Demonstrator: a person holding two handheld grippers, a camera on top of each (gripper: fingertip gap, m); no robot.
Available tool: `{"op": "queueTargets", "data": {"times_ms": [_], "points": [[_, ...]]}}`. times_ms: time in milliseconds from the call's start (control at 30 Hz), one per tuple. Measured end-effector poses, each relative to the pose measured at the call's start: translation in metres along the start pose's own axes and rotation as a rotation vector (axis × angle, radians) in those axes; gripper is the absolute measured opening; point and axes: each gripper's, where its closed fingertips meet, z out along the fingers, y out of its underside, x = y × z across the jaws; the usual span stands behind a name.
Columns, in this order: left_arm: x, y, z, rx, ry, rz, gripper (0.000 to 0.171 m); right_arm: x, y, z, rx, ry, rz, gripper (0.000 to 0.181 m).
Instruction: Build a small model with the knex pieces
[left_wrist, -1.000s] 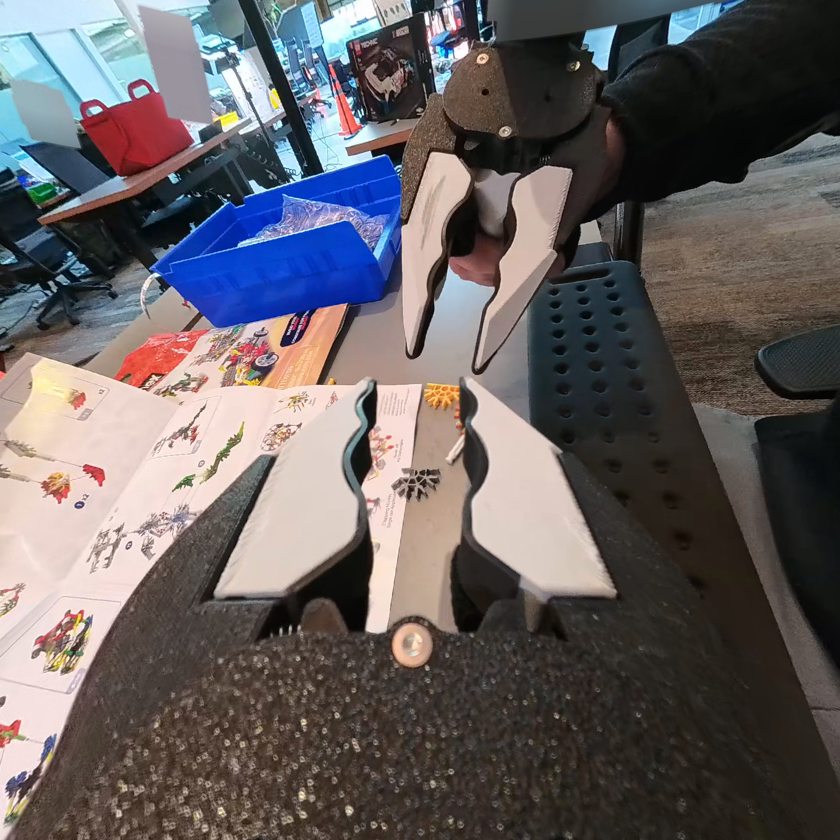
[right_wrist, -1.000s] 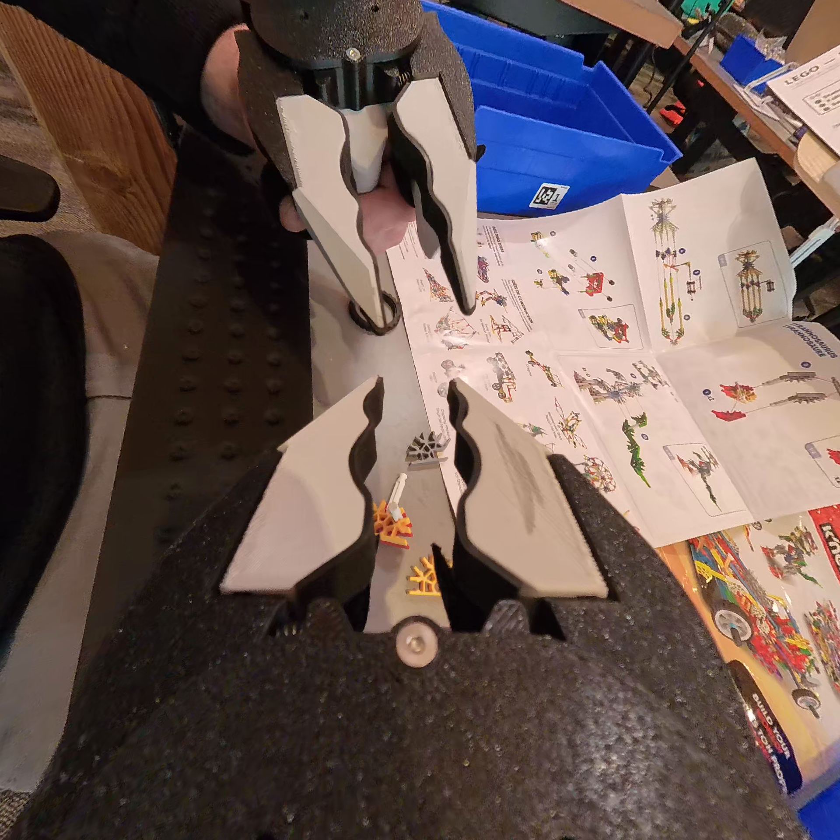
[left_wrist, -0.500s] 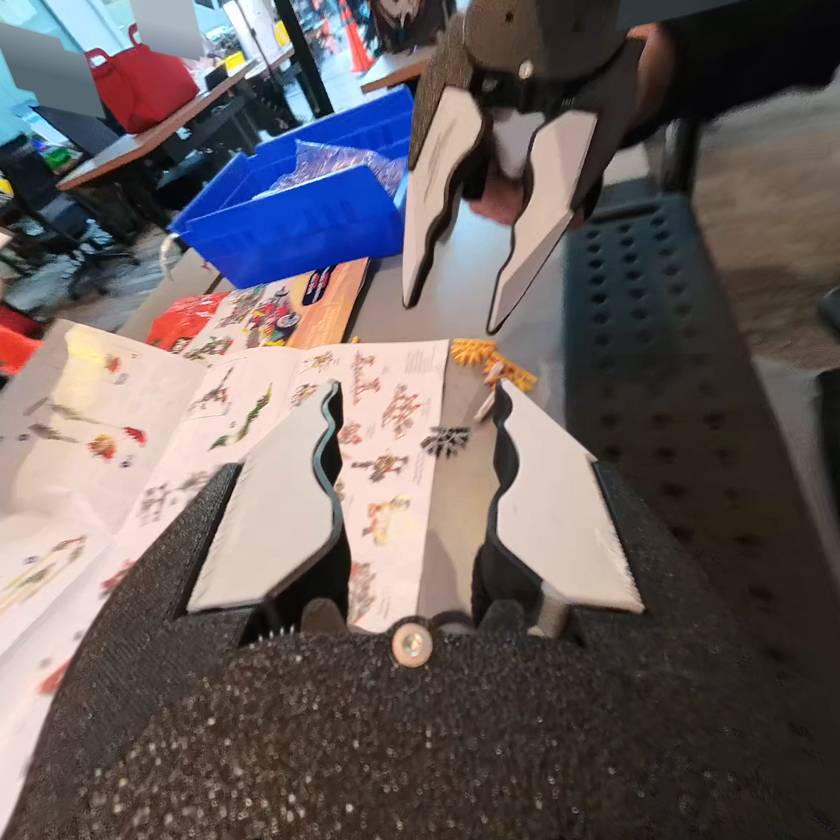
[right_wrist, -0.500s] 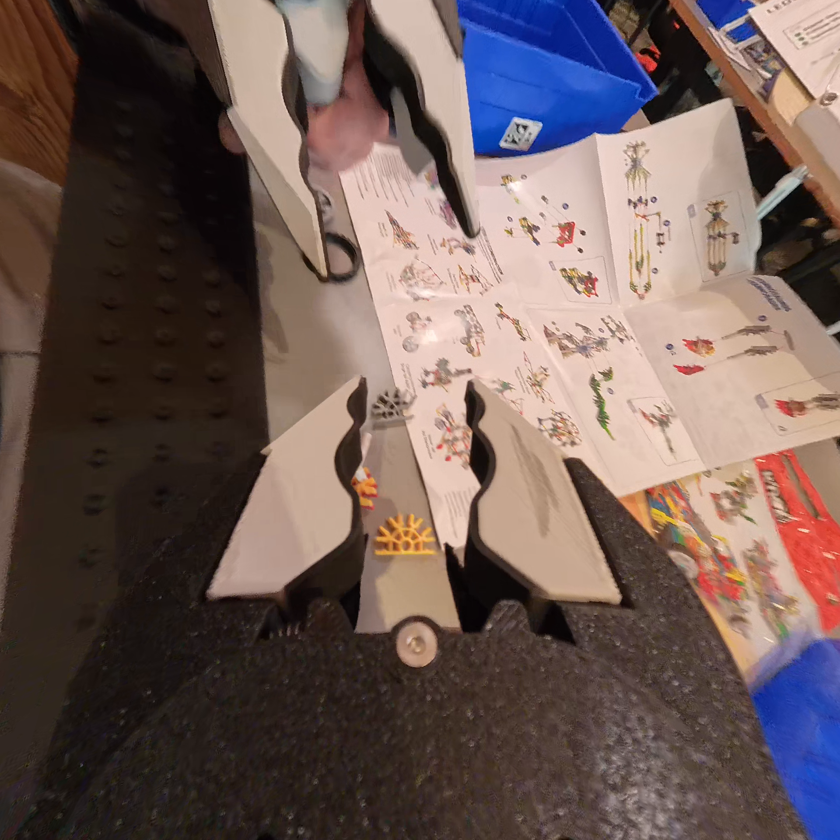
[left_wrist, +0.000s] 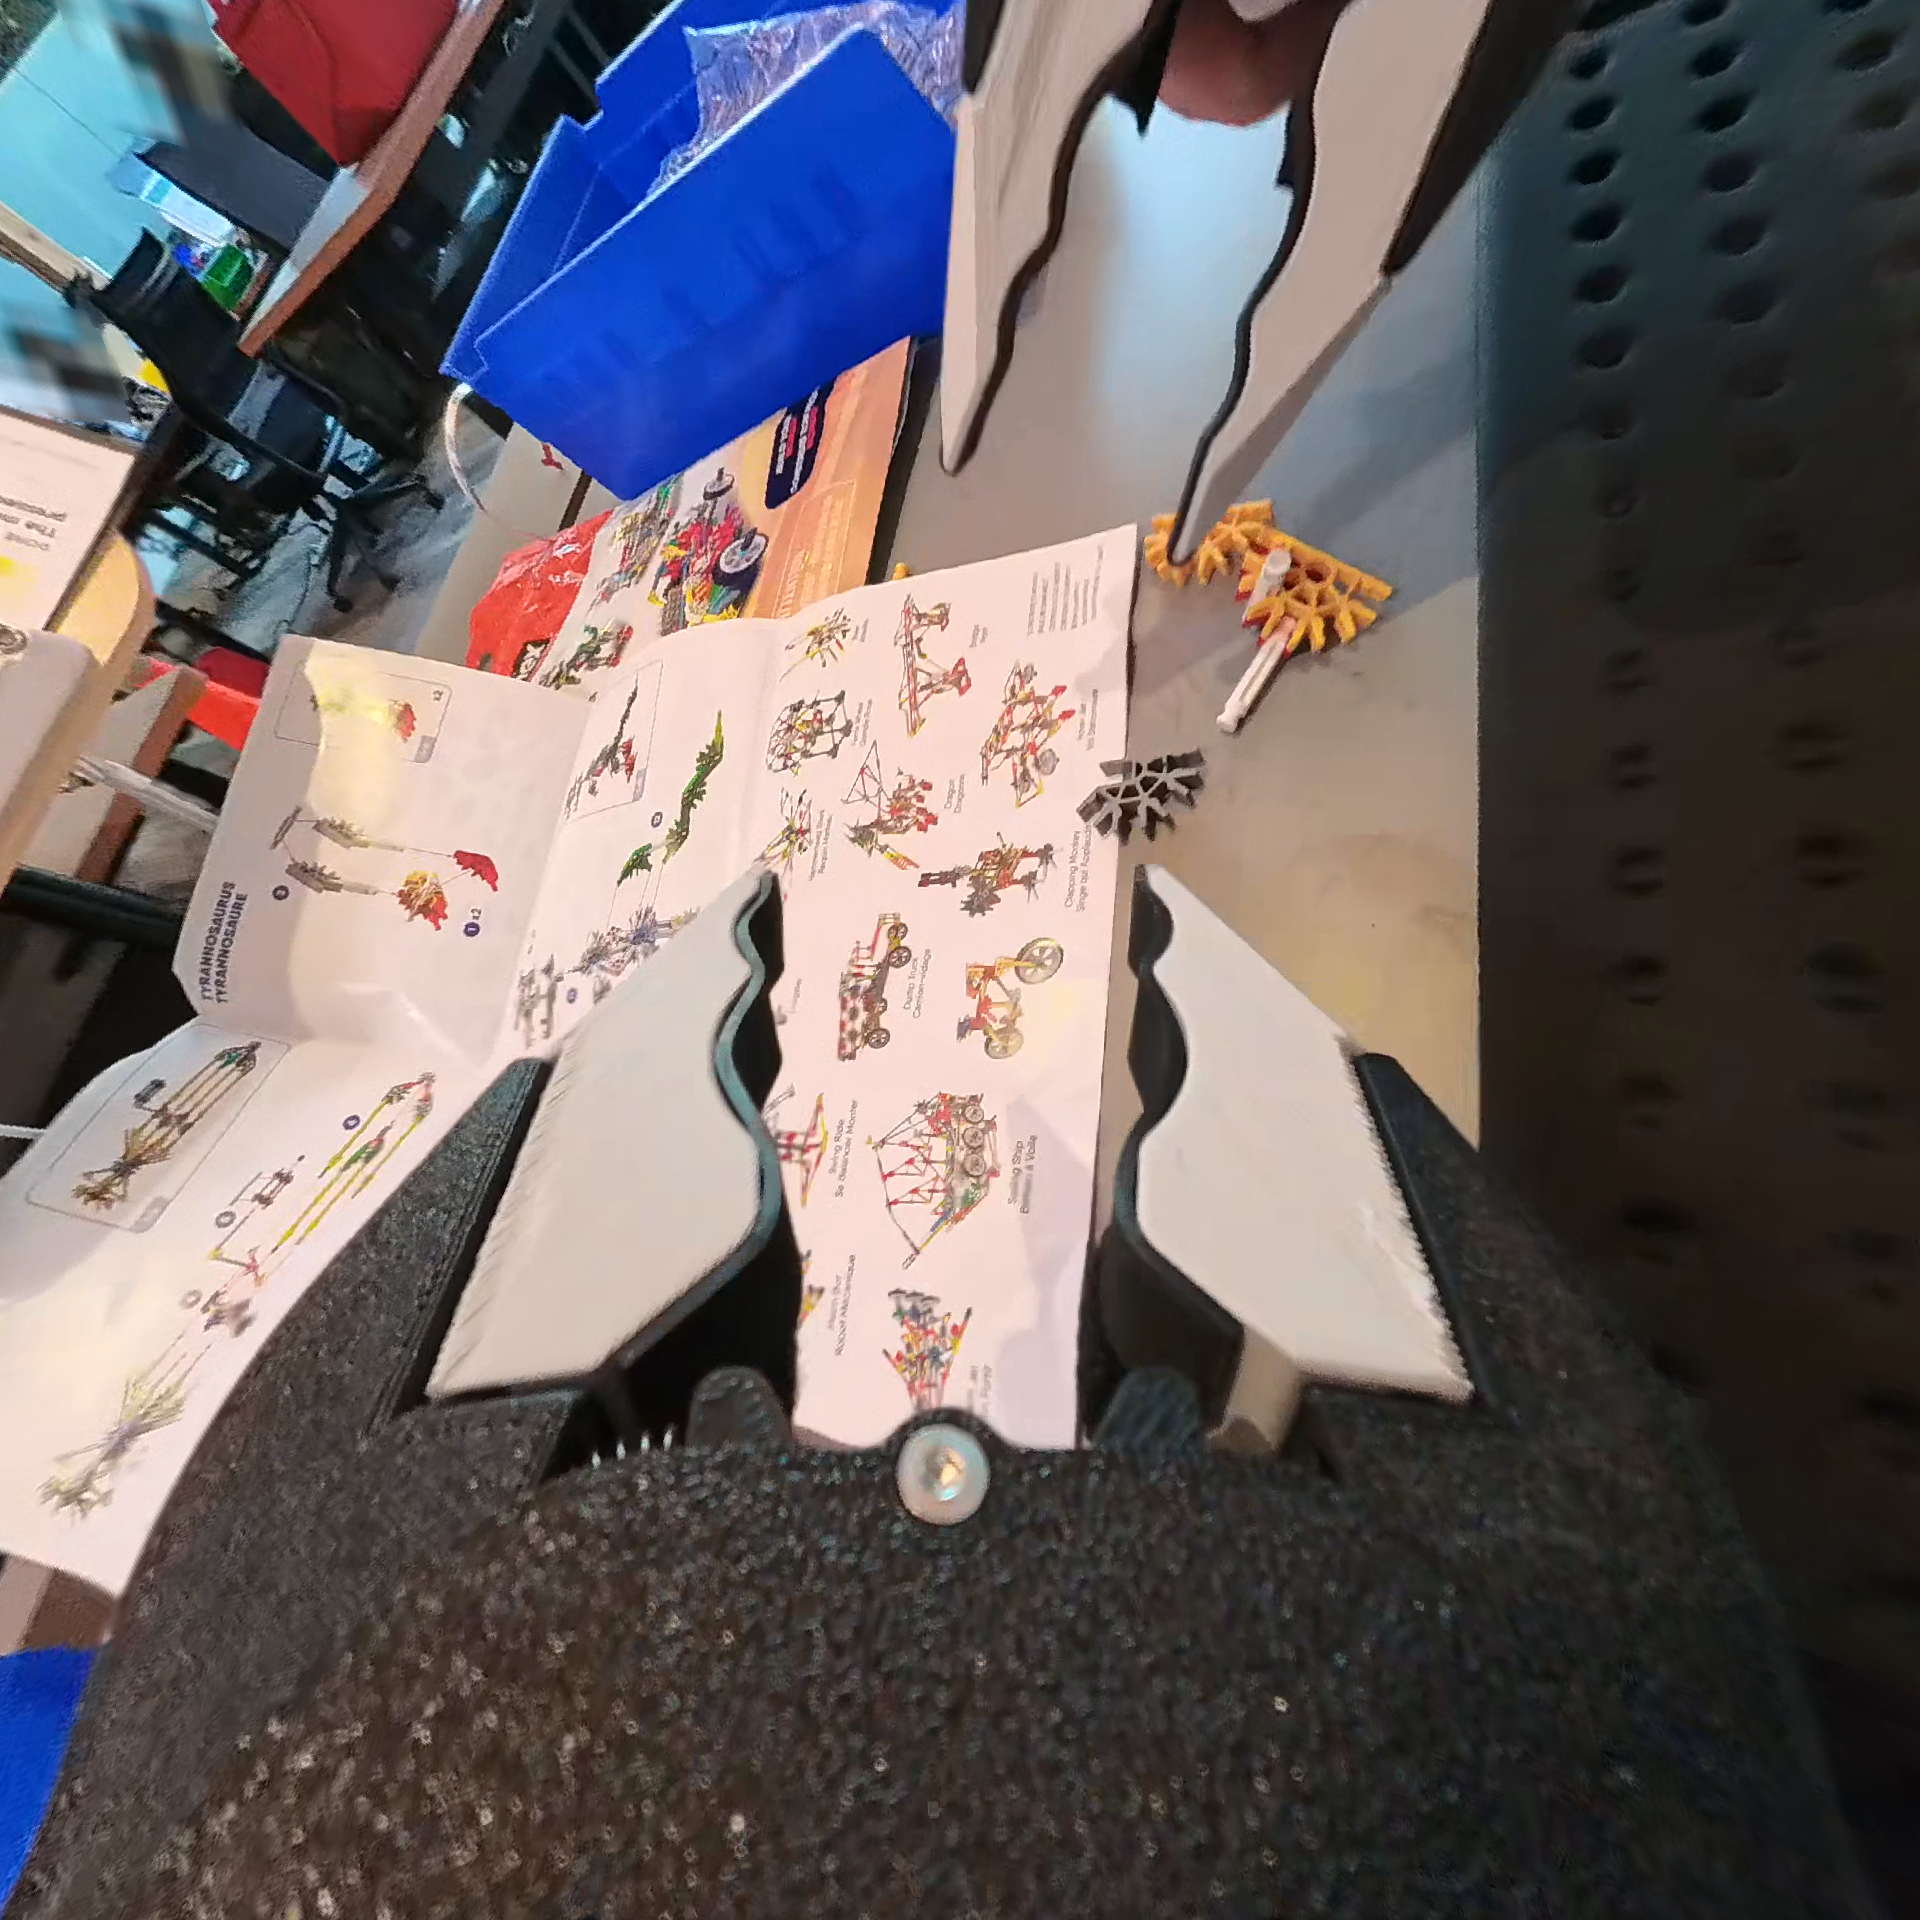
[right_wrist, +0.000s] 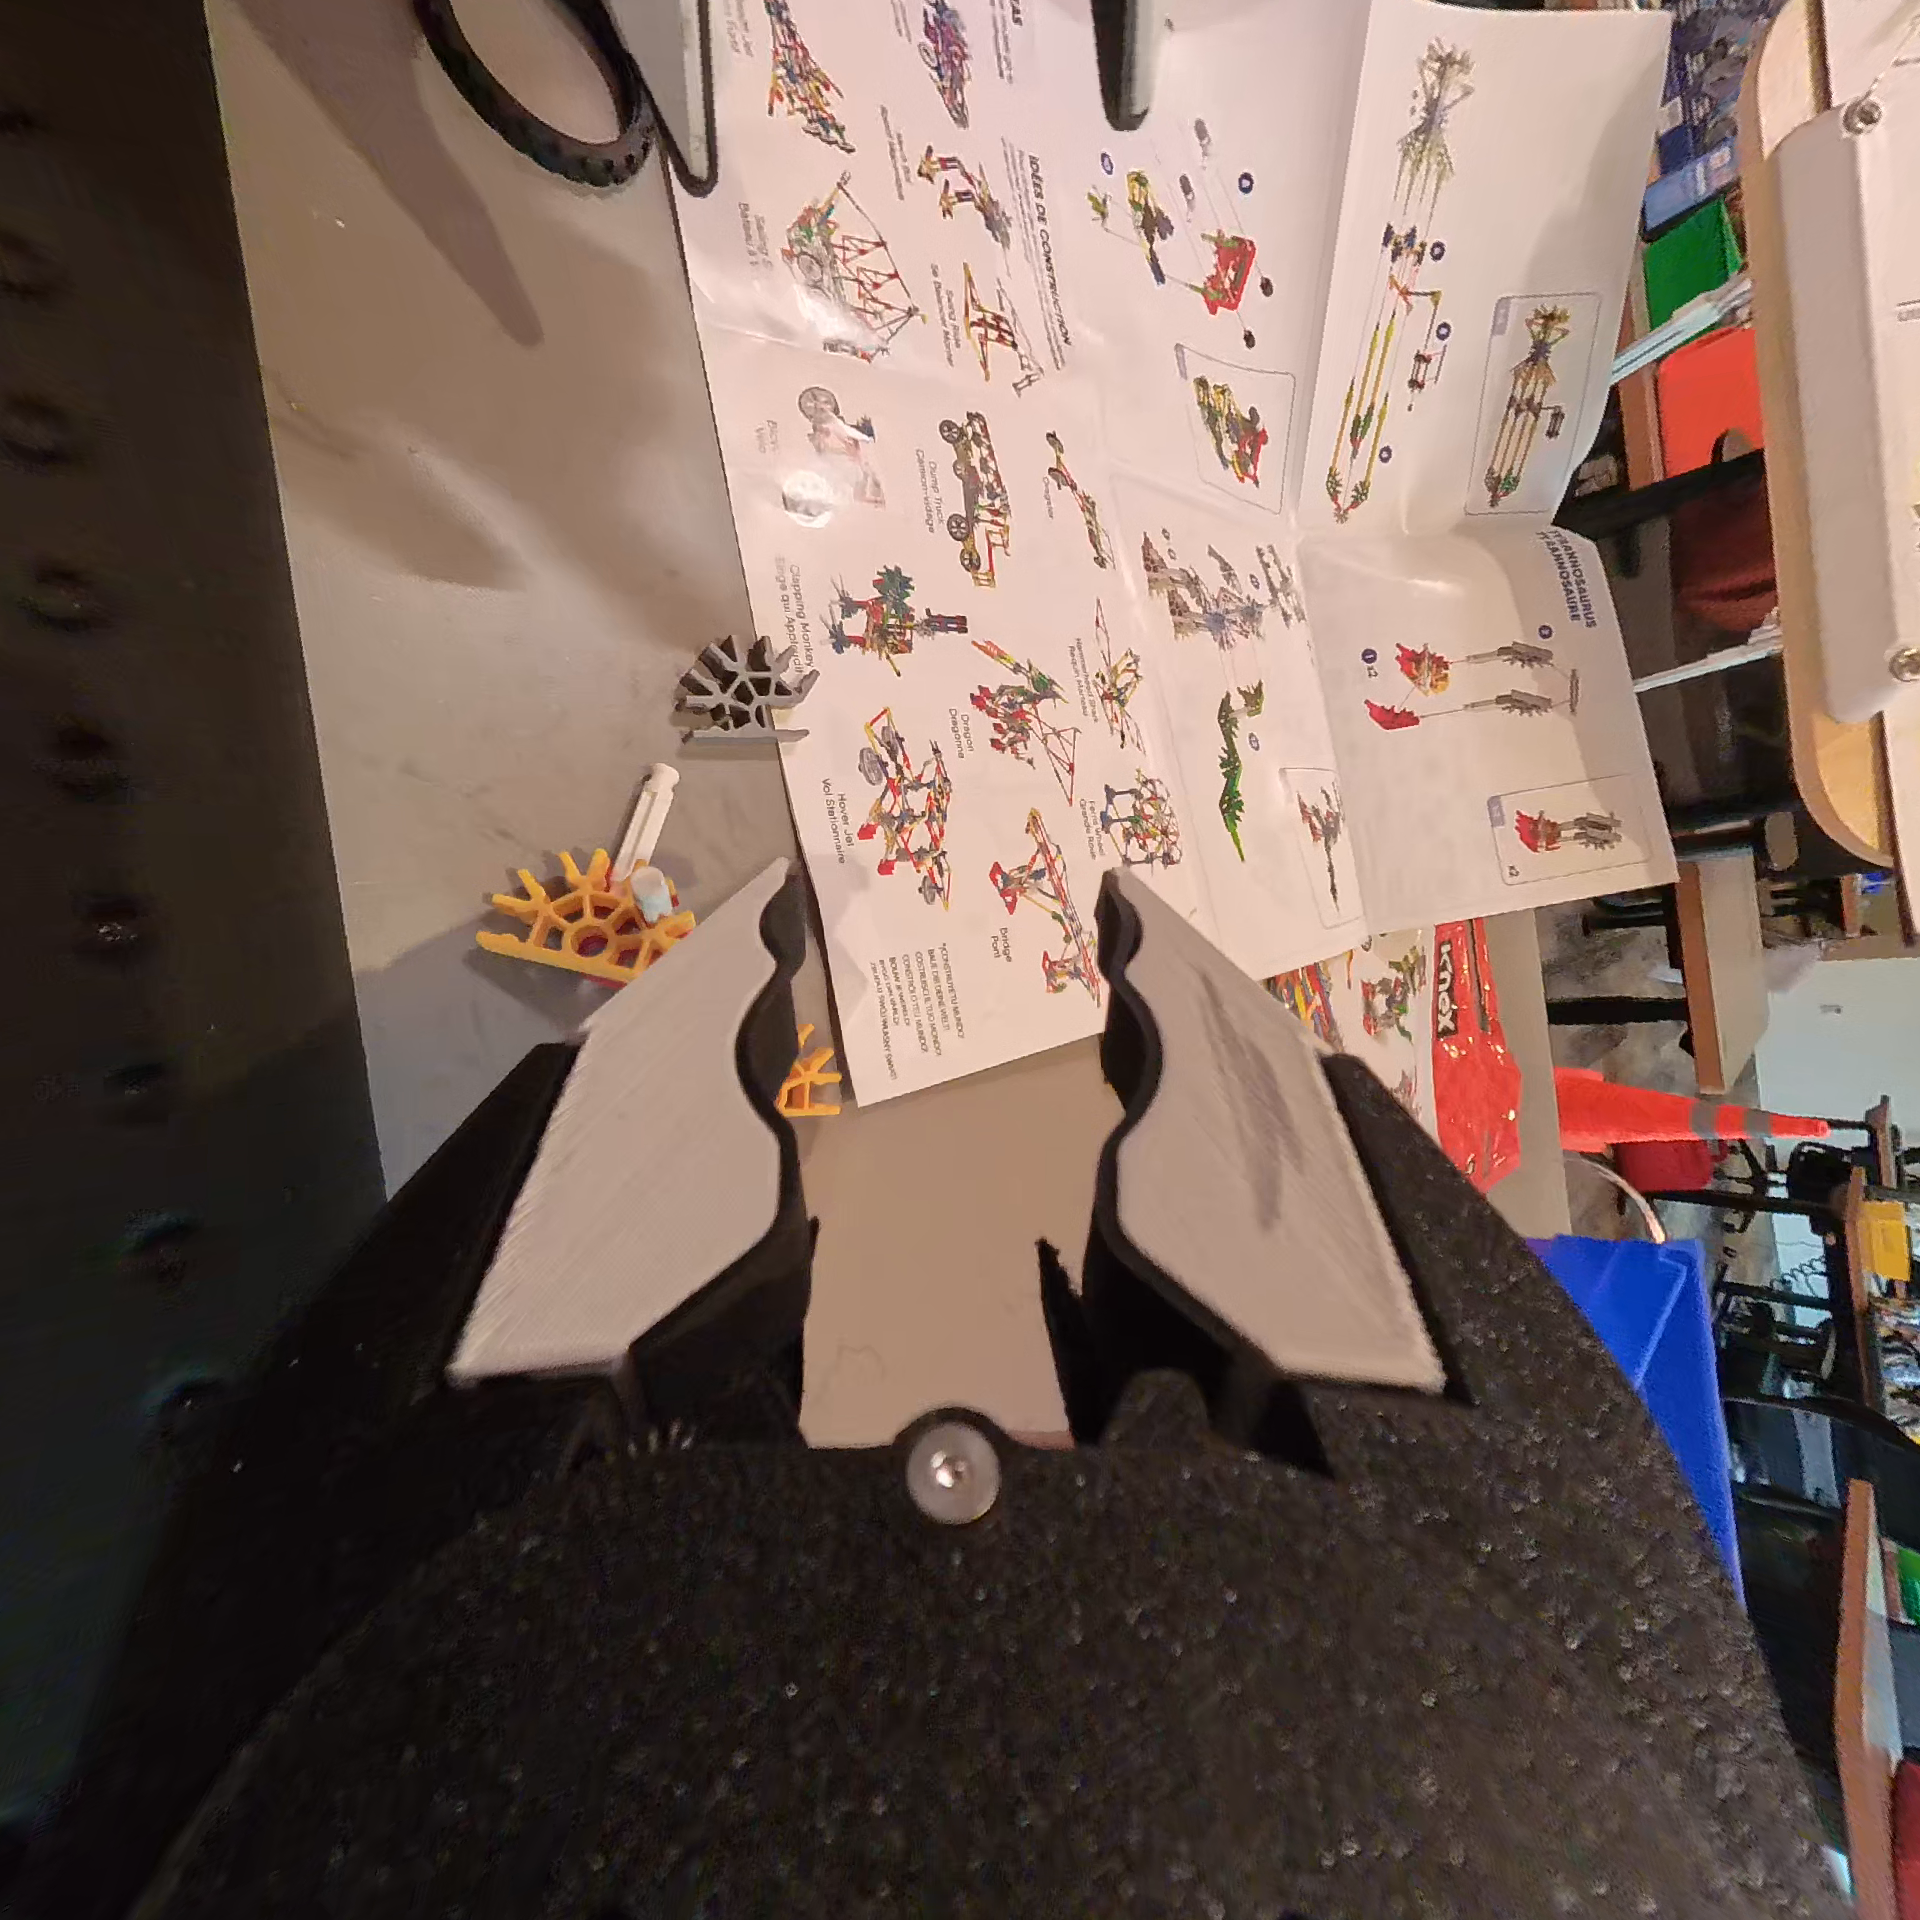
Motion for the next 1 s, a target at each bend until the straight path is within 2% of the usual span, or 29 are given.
{"op": "queueTargets", "data": {"times_ms": [167, 300, 433, 567, 633, 667, 767, 833, 933, 1000], "points": [[0.001, 0.003, -0.008, -0.053, -0.011, 0.067, 0.065, -0.007, 0.005, -0.011, 0.014, -0.021, 0.089, 0.056], [-0.004, 0.015, -0.019, -0.115, -0.032, 0.101, 0.060, -0.008, 0.033, -0.018, -0.025, -0.027, 0.157, 0.056], [-0.005, 0.032, -0.037, -0.236, 0.013, 0.041, 0.057, -0.005, 0.053, -0.020, -0.037, -0.043, 0.240, 0.056], [-0.006, 0.034, -0.059, -0.241, -0.028, -0.027, 0.057, -0.001, 0.043, -0.024, -0.004, -0.036, 0.253, 0.056], [0.003, 0.046, -0.066, -0.230, -0.040, -0.075, 0.054, -0.001, 0.039, -0.026, 0.004, -0.034, 0.248, 0.056], [0.011, 0.060, -0.068, -0.265, -0.022, -0.081, 0.054, -0.001, 0.038, -0.026, 0.005, -0.033, 0.244, 0.056], [0.014, 0.088, -0.072, -0.372, -0.021, 0.028, 0.053, 0.001, 0.036, -0.026, 0.010, -0.033, 0.247, 0.056], [-0.005, 0.081, -0.078, -0.397, -0.079, 0.113, 0.051, 0.006, 0.034, -0.028, 0.023, -0.025, 0.261, 0.056], [-0.031, 0.049, -0.079, -0.268, -0.140, 0.035, 0.050, 0.014, 0.026, -0.028, 0.064, -0.024, 0.310, 0.056], [-0.036, 0.037, -0.070, -0.215, -0.137, -0.027, 0.050, 0.018, 0.021, -0.026, 0.089, -0.030, 0.342, 0.056]]}}
